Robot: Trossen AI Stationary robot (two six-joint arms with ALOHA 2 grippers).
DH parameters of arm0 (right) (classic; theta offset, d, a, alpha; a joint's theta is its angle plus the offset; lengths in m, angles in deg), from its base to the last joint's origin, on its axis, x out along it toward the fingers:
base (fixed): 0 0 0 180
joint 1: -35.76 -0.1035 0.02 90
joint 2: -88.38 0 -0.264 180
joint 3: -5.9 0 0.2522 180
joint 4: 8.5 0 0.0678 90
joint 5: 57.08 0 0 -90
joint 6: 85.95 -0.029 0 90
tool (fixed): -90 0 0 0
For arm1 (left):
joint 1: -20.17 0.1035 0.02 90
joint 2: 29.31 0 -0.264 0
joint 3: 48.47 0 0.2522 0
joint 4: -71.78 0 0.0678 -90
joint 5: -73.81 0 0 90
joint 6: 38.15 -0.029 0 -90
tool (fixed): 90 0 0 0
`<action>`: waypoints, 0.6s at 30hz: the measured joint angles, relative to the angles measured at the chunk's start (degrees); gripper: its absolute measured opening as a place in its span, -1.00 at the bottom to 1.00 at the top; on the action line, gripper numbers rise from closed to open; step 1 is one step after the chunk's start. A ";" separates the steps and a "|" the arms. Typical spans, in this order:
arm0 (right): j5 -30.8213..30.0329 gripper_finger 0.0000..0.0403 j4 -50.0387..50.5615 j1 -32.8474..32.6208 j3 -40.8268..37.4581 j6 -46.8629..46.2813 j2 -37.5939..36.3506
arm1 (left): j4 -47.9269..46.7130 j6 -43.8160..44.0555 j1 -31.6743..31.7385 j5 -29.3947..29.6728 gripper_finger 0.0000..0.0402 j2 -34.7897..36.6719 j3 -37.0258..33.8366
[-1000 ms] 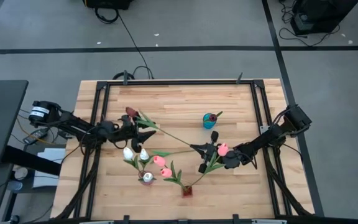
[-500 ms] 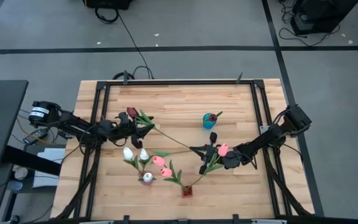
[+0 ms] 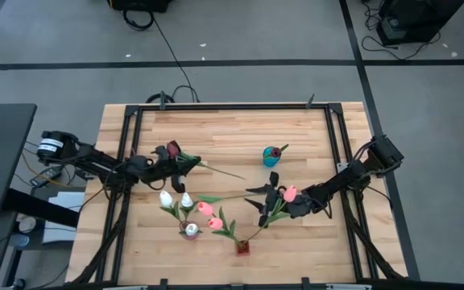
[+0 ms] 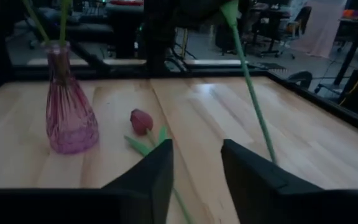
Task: Sort flowers into vase by color
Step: Put the top red flower into the blue vase
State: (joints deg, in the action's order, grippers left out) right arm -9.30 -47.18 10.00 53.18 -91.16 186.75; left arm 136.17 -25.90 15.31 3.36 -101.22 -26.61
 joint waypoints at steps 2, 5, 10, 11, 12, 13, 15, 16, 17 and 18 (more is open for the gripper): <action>1.46 -0.18 2.03 0.00 0.00 -0.05 0.00 | -0.23 0.22 0.00 -0.17 -0.88 0.54 0.01; 3.51 -0.14 6.11 -0.04 0.00 -2.90 0.00 | -3.70 0.55 0.12 -0.22 -0.89 1.48 1.43; 4.97 -0.14 14.82 0.39 0.02 -8.87 -0.02 | -30.30 2.56 2.97 -3.77 -0.93 2.70 12.78; 4.95 -0.15 15.99 0.41 0.02 -9.78 -0.02 | -36.44 2.20 3.68 -4.31 -0.93 2.67 15.64; 4.93 -0.15 17.16 0.44 0.02 -10.53 -0.02 | -41.54 1.30 4.50 -4.74 -0.93 2.66 18.49; 4.93 -0.15 18.16 0.44 0.00 -11.28 -0.02 | -45.50 0.30 5.37 -5.26 -0.93 2.67 21.16; 4.97 -0.15 20.18 0.42 0.02 -12.91 -0.32 | -50.78 -1.77 7.08 -6.86 -0.92 2.69 25.31; 4.94 -0.15 21.76 0.44 0.02 -13.57 -0.83 | -52.27 -2.80 7.87 -8.13 -0.92 2.43 27.12; 4.72 -0.15 23.23 0.51 0.00 -14.38 -1.44 | -53.25 -3.56 8.62 -9.85 -0.92 2.20 28.70; 4.30 -0.15 24.89 0.63 0.00 -15.06 -2.25 | -54.25 -4.53 9.35 -11.68 -0.92 2.12 30.06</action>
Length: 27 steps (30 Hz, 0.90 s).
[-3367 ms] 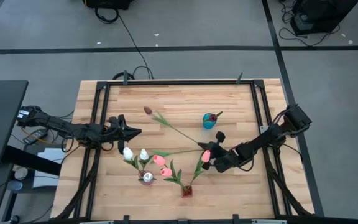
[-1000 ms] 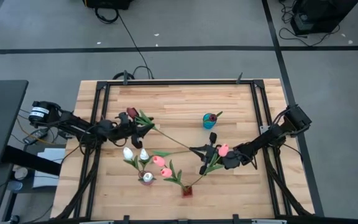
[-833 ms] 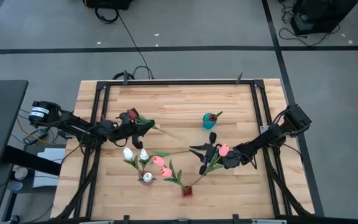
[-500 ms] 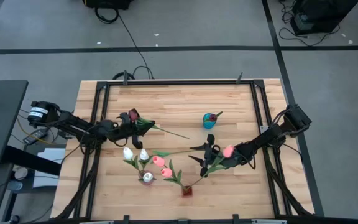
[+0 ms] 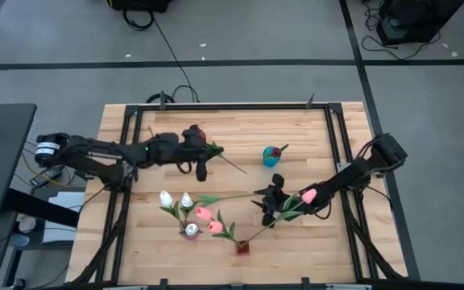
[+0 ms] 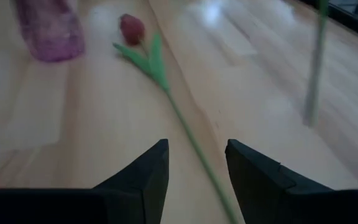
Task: Sort flowers into vase by color
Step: Put the top red flower into the blue vase
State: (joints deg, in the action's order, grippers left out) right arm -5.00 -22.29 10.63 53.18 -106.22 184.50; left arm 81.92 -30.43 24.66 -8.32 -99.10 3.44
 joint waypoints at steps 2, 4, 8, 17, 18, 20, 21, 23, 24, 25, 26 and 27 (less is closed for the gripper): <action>-1.20 -0.15 3.16 0.26 0.00 -1.23 -2.26 | -2.34 -1.49 1.24 -3.71 -0.92 0.02 2.56; -2.13 -0.15 4.87 0.51 0.00 -1.63 -4.98 | -4.32 -2.53 2.49 -6.74 -0.92 0.02 4.77; -1.40 -0.15 5.66 0.64 0.00 1.57 -10.91 | -6.97 -3.01 4.23 -10.31 -0.92 0.02 7.99; 0.06 -0.15 21.49 -0.98 0.00 0.91 -23.99 | -7.12 -2.52 6.06 -14.78 -0.92 -2.52 11.82; 0.07 -0.15 22.76 -1.00 0.00 0.68 -25.16 | -7.36 -2.51 6.06 -15.10 -0.92 -3.50 12.51; 0.08 -0.15 24.21 -1.01 -0.02 0.52 -26.88 | -7.40 -2.38 6.06 -16.06 -0.92 -5.34 13.95; 0.27 -0.15 24.16 -1.00 0.00 0.52 -27.46 | -7.30 -2.37 6.06 -16.31 -0.92 -5.88 14.57; 0.44 -0.15 25.29 -0.99 -0.01 1.02 -28.34 | -6.96 -2.89 6.06 -16.41 -0.92 -6.94 15.99; 0.46 -0.15 25.46 -0.84 -0.02 1.82 -28.81 | -6.84 -3.07 6.18 -16.39 -0.92 -7.40 16.70; 0.50 -0.15 25.44 -0.63 -0.02 2.51 -29.37 | -7.02 -3.20 6.43 -16.41 -0.92 -7.74 17.21; 0.48 -0.15 25.40 -0.38 -0.02 2.98 -29.92 | -7.16 -3.27 6.61 -16.39 -0.92 -8.11 17.76; 0.46 -0.15 25.40 0.00 -0.02 3.23 -30.50 | -6.73 -3.27 6.94 -16.36 -0.92 -8.41 18.26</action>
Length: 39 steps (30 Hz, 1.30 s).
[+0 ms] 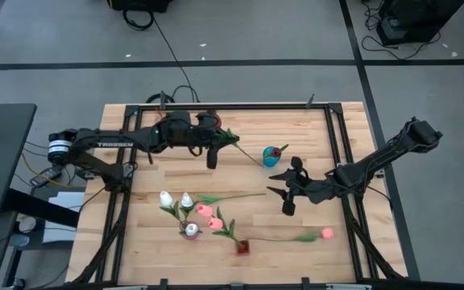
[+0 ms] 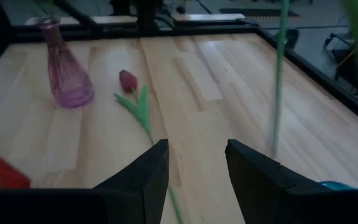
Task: Sort flowers into vase by color
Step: Put the top red flower into the blue vase
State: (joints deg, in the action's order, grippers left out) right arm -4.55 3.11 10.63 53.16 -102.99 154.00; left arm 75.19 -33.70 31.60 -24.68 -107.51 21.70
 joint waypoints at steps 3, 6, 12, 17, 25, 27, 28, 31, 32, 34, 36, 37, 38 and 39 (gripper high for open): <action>-1.02 -0.15 1.62 0.88 0.00 -1.31 -1.53 | 2.46 0.02 1.13 -0.01 -0.92 -0.64 0.29; -3.92 -0.15 4.80 1.17 0.00 -4.45 -3.24 | 4.98 0.22 2.26 -0.21 -0.92 -2.08 0.27; -7.86 -0.15 10.76 0.81 0.00 -7.28 -7.46 | 7.02 0.26 4.79 -1.32 -0.92 -6.42 2.05; -7.49 -0.15 12.68 -0.02 0.02 -8.75 -9.00 | 0.96 -0.52 5.48 -3.20 -0.92 -10.17 7.76; -7.47 -0.15 16.13 -1.22 0.00 -12.52 -7.52 | -4.35 -3.05 5.45 -3.15 -0.92 -12.63 13.50; -7.53 -0.15 15.95 -1.37 0.00 -12.82 -6.91 | -5.44 -4.13 5.48 -3.14 -0.92 -12.58 13.89; -7.59 -0.15 15.92 -1.38 0.01 -12.83 -6.64 | -6.32 -4.29 5.58 -3.13 -0.92 -12.58 14.20; -7.89 -0.15 15.60 -1.43 0.00 -12.96 -6.13 | -7.75 -4.43 5.76 -3.04 -0.92 -12.63 15.31; -7.98 -0.15 15.52 -1.43 0.00 -12.96 -6.07 | -7.75 -4.71 5.76 -2.93 -0.92 -12.61 15.83; -8.28 -0.15 15.46 -1.43 0.00 -12.96 -5.87 | -7.88 -5.60 5.76 -2.60 -0.92 -12.52 16.35; -8.34 -0.15 15.39 -1.43 0.00 -12.94 -5.81 | -7.88 -5.67 5.76 -2.59 -0.92 -12.54 16.46; -8.35 -0.15 15.13 -1.43 0.00 -12.94 -5.76 | -7.98 -5.70 5.76 -2.59 -0.92 -12.58 16.54; -8.34 -0.15 14.71 -1.43 0.00 -12.92 -5.76 | -7.76 -5.73 5.78 -2.61 -0.92 -12.58 16.56; -8.37 -0.15 14.57 -1.43 0.00 -12.91 -5.76 | -7.50 -5.73 5.80 -2.61 -0.92 -12.58 16.63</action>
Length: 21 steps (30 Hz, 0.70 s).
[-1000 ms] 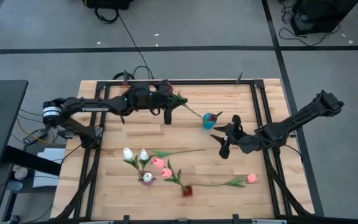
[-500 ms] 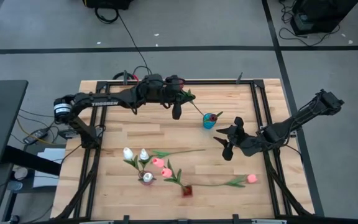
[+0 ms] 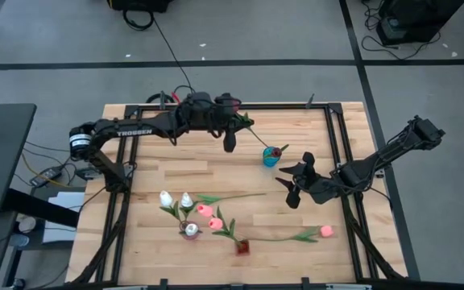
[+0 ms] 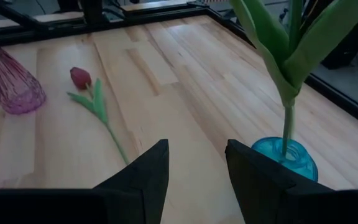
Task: Sort flowers into vase by color
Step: Put the top red flower into the blue vase
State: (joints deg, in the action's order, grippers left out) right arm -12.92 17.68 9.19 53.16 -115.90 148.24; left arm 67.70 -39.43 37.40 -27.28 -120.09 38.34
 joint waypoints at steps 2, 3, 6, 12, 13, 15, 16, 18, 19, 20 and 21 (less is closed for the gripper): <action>0.02 -0.15 -0.17 0.00 0.00 0.06 0.02 | 0.49 0.00 0.07 0.08 -0.92 -0.26 0.11; 0.00 -0.15 -0.36 0.00 0.00 0.06 0.02 | 0.97 0.02 0.07 0.07 -0.92 -0.56 0.12; -0.03 -0.15 -0.45 0.00 0.00 0.08 0.02 | 1.92 0.05 0.07 0.09 -0.92 -2.10 0.12; -0.01 -0.15 -0.80 -0.04 0.00 0.08 0.04 | 1.55 0.42 0.05 -0.22 -0.92 -5.16 0.12; -0.03 -0.15 -0.82 -0.05 0.00 0.10 0.04 | 1.11 0.55 0.05 -0.58 -0.92 -5.58 0.29; -0.05 -0.15 -0.86 -0.07 0.00 0.17 0.04 | -0.82 0.75 0.05 -1.25 -0.92 -6.51 1.87; -0.09 -0.15 -0.87 -0.07 0.00 0.19 0.04 | -2.28 0.58 0.01 -1.45 -0.92 -6.83 2.79; -0.21 -0.15 -1.21 -0.04 0.00 0.06 0.04 | -4.14 0.09 -0.28 -1.91 -0.92 -8.13 5.48; -0.40 -0.15 -1.50 -0.04 0.00 -0.10 0.04 | -5.58 -0.20 -0.41 -2.63 -0.92 -8.94 6.68; -0.60 -0.15 -1.74 -0.04 0.00 -0.27 0.04 | -7.10 -0.51 -0.55 -3.58 -0.92 -9.98 7.97; -0.62 -0.15 -1.92 0.01 0.00 -0.29 0.04 | -8.15 -1.09 -0.77 -4.01 -0.92 -11.14 9.35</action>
State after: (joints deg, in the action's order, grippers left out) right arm -13.53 15.76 9.21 53.16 -116.19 148.28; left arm 59.54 -40.51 36.63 -31.30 -131.23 47.69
